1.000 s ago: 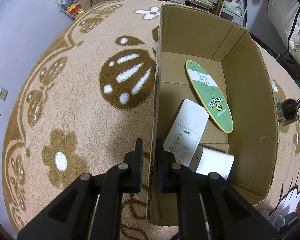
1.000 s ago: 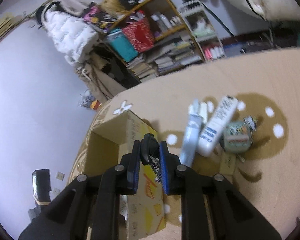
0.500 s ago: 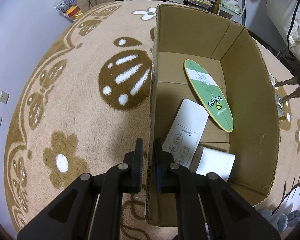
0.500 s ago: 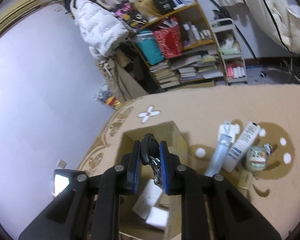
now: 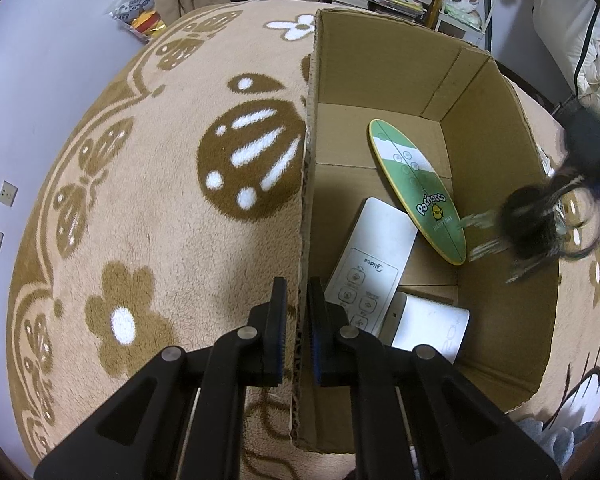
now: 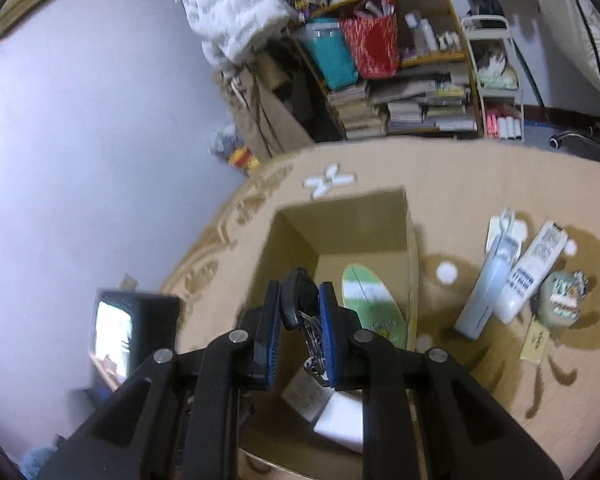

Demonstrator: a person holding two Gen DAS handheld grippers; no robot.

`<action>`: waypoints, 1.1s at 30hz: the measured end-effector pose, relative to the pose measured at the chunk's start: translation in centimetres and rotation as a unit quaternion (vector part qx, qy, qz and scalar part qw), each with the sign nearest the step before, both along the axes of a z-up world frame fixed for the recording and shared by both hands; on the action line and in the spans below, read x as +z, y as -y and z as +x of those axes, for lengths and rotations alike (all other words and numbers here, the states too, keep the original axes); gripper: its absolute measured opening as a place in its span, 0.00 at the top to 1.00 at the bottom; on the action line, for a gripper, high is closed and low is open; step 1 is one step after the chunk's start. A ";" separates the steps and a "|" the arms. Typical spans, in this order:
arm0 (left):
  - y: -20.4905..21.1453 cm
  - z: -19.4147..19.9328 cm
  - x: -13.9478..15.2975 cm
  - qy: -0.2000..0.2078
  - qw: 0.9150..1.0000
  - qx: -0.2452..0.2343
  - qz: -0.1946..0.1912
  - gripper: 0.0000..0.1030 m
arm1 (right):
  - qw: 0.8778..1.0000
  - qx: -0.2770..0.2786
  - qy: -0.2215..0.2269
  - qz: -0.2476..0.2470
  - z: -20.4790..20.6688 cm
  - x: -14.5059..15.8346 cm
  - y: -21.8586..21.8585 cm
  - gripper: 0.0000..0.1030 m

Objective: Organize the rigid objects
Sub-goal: 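Carry the keys over the box and drop them onto the pad, then move the right gripper back to the green cartoon case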

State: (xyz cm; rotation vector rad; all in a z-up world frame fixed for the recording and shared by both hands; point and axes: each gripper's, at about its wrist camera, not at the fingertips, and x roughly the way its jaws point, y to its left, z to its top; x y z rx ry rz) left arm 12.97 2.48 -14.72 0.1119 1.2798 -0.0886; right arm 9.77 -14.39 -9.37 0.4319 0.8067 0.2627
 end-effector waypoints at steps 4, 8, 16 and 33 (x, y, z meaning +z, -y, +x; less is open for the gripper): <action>-0.1 0.0 0.0 0.000 1.000 0.000 -0.001 0.91 | 1.000 0.004 -0.017 -0.022 0.3 -1.5 -0.7 0.80; -0.2 0.1 0.0 -0.003 1.000 0.002 -0.007 0.91 | 1.000 -0.005 -0.004 -0.021 -0.1 -1.3 -0.5 0.79; -0.6 0.2 0.0 -0.003 1.000 0.005 -0.014 0.91 | 0.998 -0.058 0.014 -0.036 -0.3 0.0 2.3 0.42; -0.4 0.1 -0.1 -0.003 1.000 0.005 -0.010 0.89 | 0.973 -0.195 -0.043 -0.113 2.5 -1.7 13.4 0.00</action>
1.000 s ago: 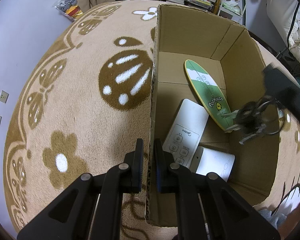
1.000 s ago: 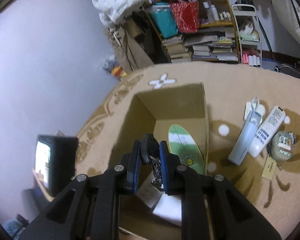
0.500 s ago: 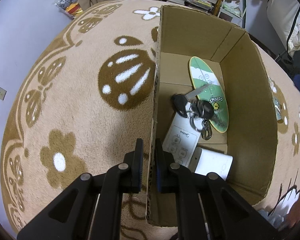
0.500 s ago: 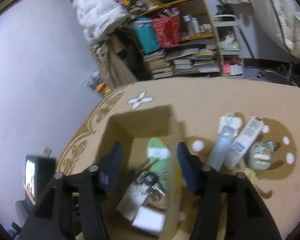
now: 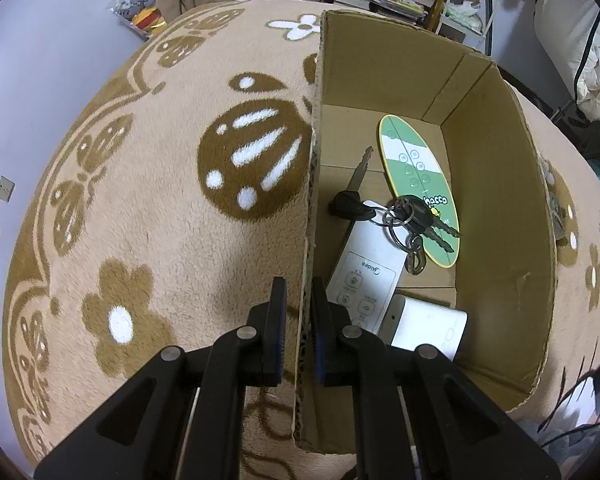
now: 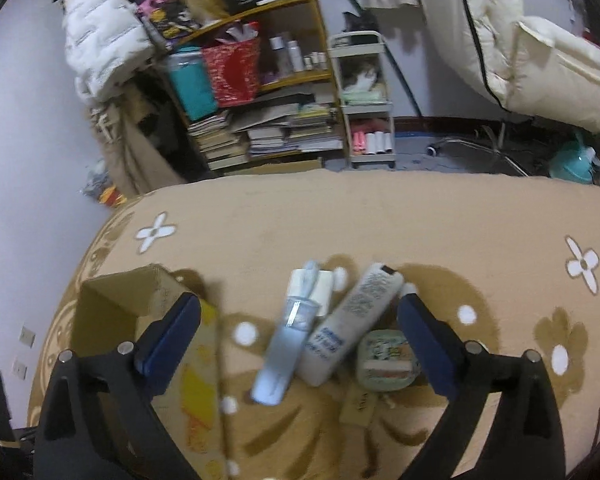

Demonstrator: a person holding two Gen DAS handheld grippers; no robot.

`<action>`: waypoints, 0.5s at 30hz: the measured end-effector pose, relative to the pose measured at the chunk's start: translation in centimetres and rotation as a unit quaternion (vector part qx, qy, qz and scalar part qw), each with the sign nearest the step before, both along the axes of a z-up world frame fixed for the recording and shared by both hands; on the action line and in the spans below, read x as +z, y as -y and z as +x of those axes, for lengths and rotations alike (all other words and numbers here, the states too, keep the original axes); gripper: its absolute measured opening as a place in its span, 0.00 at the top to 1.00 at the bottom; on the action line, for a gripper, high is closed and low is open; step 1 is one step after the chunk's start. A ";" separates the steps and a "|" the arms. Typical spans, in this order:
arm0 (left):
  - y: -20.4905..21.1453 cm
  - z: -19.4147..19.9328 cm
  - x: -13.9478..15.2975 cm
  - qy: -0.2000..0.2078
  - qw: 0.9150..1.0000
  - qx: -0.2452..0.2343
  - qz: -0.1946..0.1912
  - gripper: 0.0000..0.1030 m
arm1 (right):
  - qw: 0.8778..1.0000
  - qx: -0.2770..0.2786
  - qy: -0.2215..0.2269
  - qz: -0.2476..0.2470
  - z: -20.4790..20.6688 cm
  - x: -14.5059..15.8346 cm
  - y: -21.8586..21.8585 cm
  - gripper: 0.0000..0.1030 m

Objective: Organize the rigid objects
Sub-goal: 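Move the right gripper back to the green cartoon case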

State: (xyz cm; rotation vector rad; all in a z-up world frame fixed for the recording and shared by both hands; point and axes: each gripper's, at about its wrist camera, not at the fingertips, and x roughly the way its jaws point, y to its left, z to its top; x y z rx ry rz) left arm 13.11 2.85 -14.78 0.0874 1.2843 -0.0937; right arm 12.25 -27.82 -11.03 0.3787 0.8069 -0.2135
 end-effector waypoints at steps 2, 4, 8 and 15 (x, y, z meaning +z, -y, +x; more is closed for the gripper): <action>0.1 0.0 0.0 0.000 1.000 0.000 0.000 0.89 | 1.000 -0.007 -0.006 0.004 0.1 -1.0 0.8 0.00; 0.0 0.0 0.0 0.001 1.000 -0.001 0.000 0.89 | 1.000 -0.018 -0.016 0.009 0.1 -2.4 1.6 0.00; -0.1 0.0 -0.1 0.000 1.000 -0.001 0.000 0.89 | 0.998 -0.028 -0.046 -0.014 0.4 -4.9 2.3 0.00; 0.2 0.1 -0.3 0.001 1.000 -0.005 0.012 0.89 | 0.995 -0.045 -0.081 -0.034 0.1 -7.9 3.0 0.00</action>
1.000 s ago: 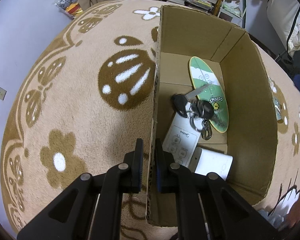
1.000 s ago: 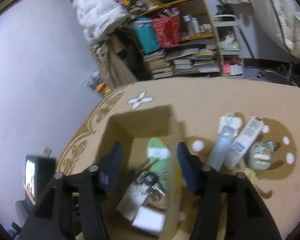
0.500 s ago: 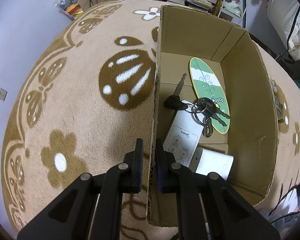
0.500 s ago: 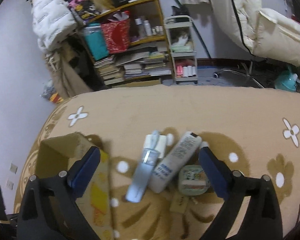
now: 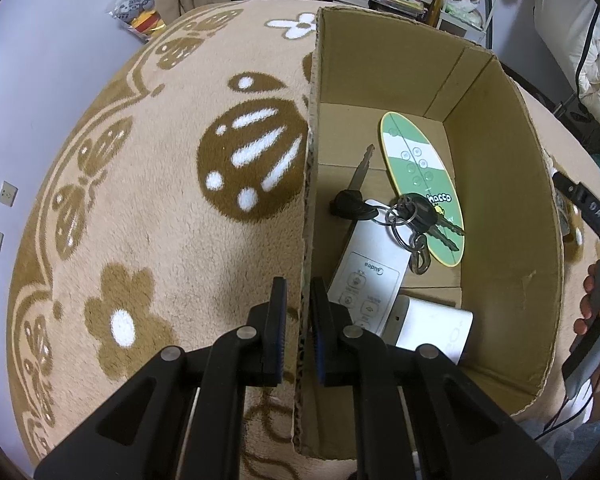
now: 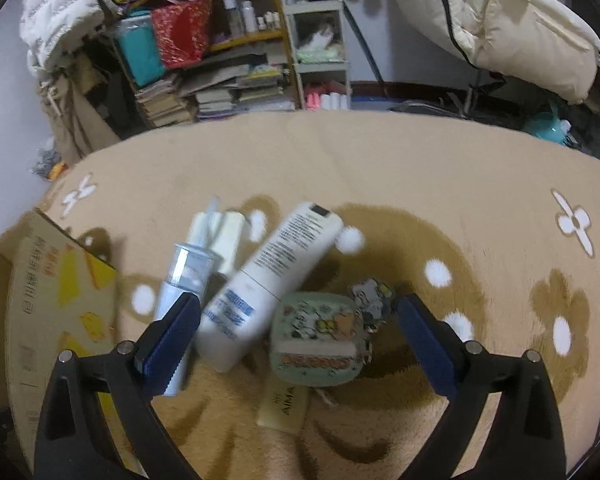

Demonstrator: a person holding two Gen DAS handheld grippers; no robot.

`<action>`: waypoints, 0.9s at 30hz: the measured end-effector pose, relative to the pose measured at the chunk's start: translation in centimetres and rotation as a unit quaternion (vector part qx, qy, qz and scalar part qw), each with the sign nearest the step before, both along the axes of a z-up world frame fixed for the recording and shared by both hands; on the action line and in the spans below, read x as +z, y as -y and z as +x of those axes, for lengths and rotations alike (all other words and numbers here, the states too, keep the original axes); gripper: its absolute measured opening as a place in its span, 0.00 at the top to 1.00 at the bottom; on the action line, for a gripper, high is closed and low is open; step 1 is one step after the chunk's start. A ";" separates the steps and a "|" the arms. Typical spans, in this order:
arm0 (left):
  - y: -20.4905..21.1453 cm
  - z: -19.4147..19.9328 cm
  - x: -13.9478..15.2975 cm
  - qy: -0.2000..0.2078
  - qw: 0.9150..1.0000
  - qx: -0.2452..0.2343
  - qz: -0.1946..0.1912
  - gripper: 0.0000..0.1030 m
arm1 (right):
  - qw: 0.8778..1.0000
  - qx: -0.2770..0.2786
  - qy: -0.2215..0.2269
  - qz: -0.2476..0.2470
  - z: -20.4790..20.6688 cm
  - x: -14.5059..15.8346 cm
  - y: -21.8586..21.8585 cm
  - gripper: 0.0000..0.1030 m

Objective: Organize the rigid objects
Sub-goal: 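Move the right gripper back to the green cartoon case, then grasp the green cartoon case with the right gripper and lift it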

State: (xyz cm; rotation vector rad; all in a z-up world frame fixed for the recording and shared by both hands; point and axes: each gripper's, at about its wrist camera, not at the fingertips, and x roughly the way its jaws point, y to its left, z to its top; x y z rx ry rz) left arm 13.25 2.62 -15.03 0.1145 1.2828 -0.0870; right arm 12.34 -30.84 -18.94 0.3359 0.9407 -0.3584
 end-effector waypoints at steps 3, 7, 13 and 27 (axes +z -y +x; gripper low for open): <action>-0.1 0.0 0.0 -0.001 1.000 0.001 -0.003 0.89 | 1.000 -0.014 -0.012 0.002 -0.1 -1.1 0.3 0.00; -0.1 0.1 0.0 -0.001 1.000 0.001 -0.001 0.89 | 0.999 -0.028 -0.022 0.013 -0.4 -2.3 0.7 0.00; -0.1 0.1 0.0 -0.001 1.000 0.001 0.000 0.89 | 0.999 -0.038 -0.022 0.025 -1.1 -3.1 1.0 0.28; 0.0 0.0 -0.1 0.000 1.000 0.000 0.000 0.89 | 0.998 -0.030 0.018 0.049 -3.0 -1.3 0.9 0.38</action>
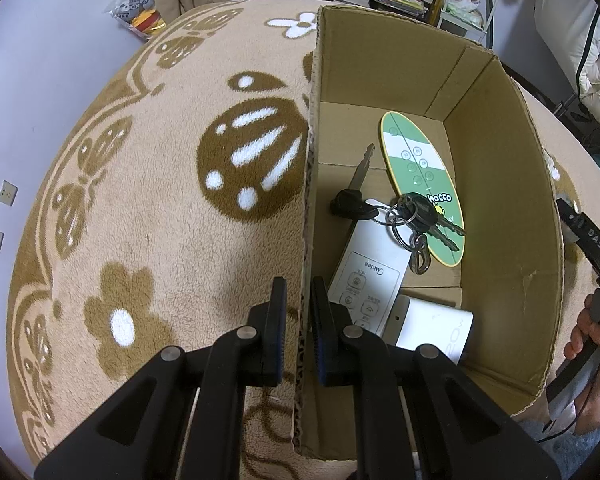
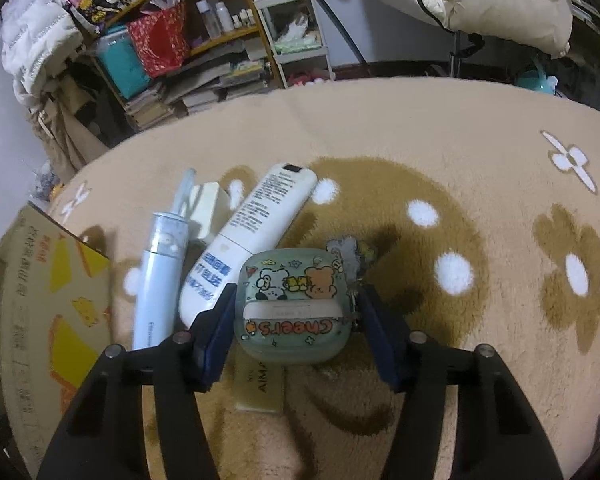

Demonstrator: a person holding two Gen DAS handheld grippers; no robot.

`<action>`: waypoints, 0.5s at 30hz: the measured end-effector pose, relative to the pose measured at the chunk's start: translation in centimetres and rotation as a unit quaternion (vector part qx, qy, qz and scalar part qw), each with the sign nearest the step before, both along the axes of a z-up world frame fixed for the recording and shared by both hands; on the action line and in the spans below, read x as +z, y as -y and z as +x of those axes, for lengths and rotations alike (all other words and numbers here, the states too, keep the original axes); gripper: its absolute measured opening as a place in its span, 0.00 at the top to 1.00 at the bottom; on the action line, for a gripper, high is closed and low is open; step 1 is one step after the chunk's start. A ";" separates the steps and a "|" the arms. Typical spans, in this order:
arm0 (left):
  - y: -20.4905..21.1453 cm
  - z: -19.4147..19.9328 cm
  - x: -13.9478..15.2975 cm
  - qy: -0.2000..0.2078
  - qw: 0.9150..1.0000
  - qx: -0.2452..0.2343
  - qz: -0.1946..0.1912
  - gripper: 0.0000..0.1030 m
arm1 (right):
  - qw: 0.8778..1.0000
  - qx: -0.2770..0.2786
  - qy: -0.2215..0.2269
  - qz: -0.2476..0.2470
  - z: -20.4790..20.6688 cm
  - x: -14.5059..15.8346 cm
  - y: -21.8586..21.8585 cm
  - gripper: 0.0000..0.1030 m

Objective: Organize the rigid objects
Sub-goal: 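Grasp the green cartoon case with the right gripper and lift it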

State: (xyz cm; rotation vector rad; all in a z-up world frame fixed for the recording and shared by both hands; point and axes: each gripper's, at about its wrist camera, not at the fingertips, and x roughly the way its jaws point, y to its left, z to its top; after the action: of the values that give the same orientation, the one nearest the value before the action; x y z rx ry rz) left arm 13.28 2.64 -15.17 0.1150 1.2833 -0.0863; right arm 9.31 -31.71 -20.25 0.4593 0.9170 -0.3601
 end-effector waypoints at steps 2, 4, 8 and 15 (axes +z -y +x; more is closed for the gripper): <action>0.0 0.0 0.0 0.000 1.000 0.001 -0.001 0.89 | 1.000 0.000 0.006 -0.001 -0.2 0.5 -0.2 0.38; -0.1 0.0 0.0 -0.001 1.000 0.001 -0.003 0.89 | 1.000 0.001 0.017 0.001 -0.4 1.2 -0.4 0.38; -0.1 0.0 0.1 -0.001 1.000 0.001 -0.002 0.89 | 0.999 0.016 0.038 -0.010 -0.5 2.9 -1.5 0.38; -0.2 0.0 0.1 -0.001 1.000 0.001 -0.003 0.89 | 0.992 0.071 0.100 -0.026 -0.5 6.7 -5.2 0.38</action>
State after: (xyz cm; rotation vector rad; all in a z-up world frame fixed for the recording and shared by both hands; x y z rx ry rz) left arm 13.27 2.87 -15.08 0.1080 1.2857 -0.0893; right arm 8.79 -26.48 -13.59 0.3727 0.7386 -0.2035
